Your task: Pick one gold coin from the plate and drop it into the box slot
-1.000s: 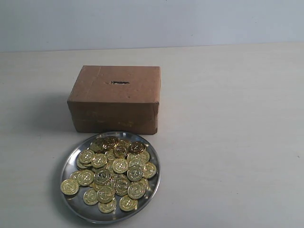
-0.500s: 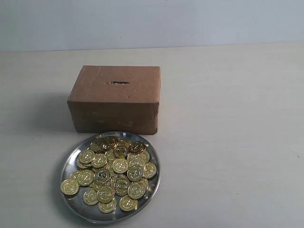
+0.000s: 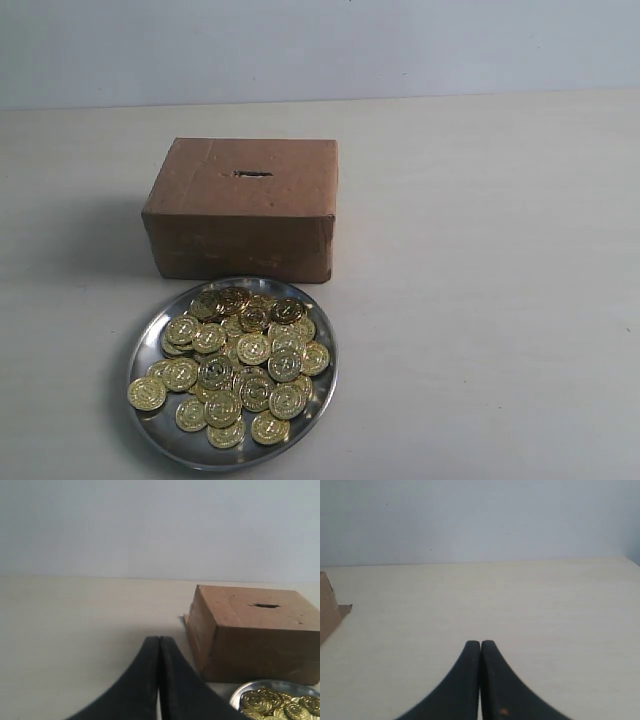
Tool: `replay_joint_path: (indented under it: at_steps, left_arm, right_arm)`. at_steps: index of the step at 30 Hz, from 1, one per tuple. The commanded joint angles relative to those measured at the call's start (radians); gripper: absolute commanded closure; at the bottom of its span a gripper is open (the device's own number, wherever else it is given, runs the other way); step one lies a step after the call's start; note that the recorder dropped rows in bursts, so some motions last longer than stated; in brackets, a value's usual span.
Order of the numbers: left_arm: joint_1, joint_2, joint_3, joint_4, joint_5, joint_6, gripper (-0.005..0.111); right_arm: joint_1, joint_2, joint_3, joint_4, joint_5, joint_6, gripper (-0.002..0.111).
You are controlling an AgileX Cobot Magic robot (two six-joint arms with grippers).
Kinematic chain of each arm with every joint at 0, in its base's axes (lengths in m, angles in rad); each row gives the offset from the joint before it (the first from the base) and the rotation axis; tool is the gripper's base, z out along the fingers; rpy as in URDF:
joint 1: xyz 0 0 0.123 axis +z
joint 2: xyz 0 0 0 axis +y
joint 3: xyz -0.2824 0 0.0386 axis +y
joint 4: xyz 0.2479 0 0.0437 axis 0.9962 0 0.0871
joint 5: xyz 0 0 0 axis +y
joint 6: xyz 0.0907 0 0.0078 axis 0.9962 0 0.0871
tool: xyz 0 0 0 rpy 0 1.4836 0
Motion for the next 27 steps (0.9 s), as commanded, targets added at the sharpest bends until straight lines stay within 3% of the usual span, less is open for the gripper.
replay_joint_path:
  at_steps: [1, 7, 27]
  left_arm:
    - [0.036, -0.010, 0.000, 0.003, 0.062, 0.009, 0.107]
    - [0.042, -0.010, 0.000, 0.013, 0.134, 0.011, 0.107]
    - [0.044, -0.010, 0.000, 0.049, 0.154, 0.011, 0.107]
  right_arm:
    - [-0.004, -0.006, 0.005, -0.007, -0.006, 0.000, 0.108]
    - [-0.004, -0.006, 0.005, -0.007, -0.006, 0.000, 0.108]
    - [-0.004, -0.006, 0.005, -0.007, -0.006, 0.000, 0.108]
